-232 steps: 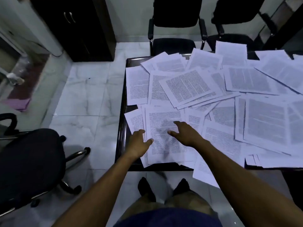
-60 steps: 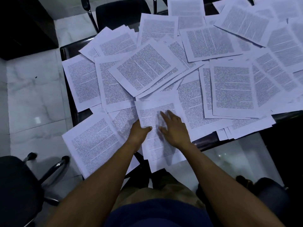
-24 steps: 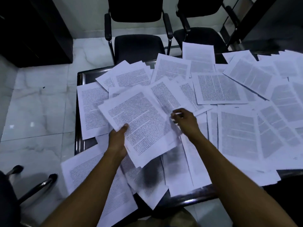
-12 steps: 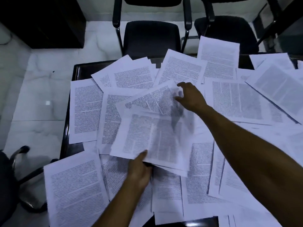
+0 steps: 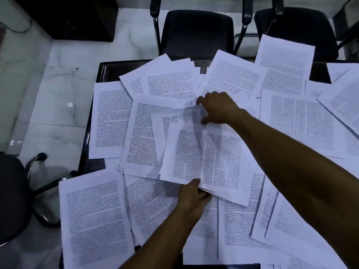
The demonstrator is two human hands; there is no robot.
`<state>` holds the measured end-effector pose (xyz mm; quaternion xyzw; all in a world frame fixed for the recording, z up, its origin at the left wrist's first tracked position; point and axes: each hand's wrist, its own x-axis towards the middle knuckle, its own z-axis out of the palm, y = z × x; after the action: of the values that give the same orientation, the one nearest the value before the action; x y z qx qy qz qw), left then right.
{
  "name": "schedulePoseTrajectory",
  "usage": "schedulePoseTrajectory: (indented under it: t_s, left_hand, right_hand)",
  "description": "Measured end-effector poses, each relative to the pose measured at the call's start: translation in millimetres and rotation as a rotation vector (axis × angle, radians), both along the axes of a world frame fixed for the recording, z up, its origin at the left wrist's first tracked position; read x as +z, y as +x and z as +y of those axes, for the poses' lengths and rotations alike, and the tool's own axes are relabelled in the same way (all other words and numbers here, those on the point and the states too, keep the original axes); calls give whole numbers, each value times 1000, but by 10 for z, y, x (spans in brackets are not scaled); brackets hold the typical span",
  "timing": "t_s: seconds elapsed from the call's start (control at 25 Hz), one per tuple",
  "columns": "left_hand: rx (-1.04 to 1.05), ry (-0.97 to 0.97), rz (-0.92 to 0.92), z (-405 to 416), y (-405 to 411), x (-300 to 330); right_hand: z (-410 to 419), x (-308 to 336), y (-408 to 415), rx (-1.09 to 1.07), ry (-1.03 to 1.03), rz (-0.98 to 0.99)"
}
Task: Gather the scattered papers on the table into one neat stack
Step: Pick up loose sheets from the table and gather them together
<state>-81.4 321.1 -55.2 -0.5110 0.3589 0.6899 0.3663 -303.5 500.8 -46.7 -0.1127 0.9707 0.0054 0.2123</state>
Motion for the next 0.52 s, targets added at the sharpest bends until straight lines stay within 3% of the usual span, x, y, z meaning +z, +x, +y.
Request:
schedulePoseTrajectory:
  t_s: [0.28,0.52]
  left_hand:
    - [17,-15,12,-66,55,-68]
    - [-34,-67,71,-233,38,9]
  right_hand:
    - [239,80,304,-164,-99,-198]
    - [268,241,272,-126,-210,-317]
